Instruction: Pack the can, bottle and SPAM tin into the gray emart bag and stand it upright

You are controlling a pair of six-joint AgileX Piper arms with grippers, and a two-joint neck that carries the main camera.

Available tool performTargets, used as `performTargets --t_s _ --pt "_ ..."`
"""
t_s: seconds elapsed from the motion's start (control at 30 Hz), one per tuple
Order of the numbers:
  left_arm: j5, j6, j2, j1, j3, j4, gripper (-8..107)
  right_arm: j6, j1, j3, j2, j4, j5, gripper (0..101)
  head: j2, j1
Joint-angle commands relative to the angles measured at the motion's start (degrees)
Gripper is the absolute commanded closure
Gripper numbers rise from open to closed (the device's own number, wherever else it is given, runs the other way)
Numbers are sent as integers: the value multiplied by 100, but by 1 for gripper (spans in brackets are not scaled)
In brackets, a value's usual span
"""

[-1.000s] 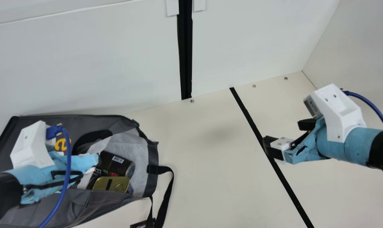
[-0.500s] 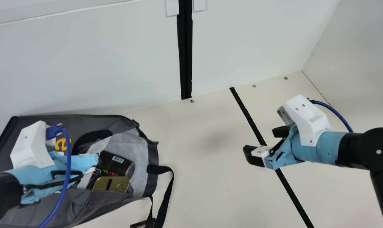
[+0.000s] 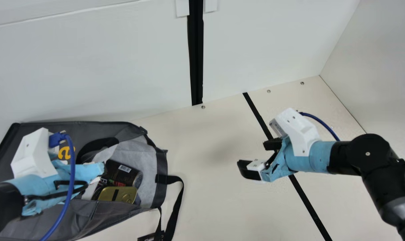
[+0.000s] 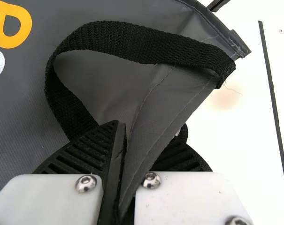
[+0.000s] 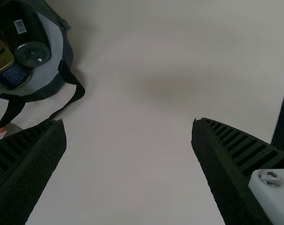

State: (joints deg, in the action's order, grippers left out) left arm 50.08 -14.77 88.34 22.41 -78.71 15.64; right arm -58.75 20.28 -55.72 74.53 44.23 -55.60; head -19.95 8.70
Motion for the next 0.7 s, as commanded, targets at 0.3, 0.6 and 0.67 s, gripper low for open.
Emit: performTargets --t_s 0.3,0.6,0.67 --pt "0 0 0 0 0 0 107 -733 -404 84 574 696 166 6 -5 130" --pt "0 0 0 0 0 0 107 -1239 -748 -18 1139 1162 294 6 -5 130" --pt "0 0 0 0 0 0 107 -1328 -839 -54 1268 1243 319 6 -5 130"
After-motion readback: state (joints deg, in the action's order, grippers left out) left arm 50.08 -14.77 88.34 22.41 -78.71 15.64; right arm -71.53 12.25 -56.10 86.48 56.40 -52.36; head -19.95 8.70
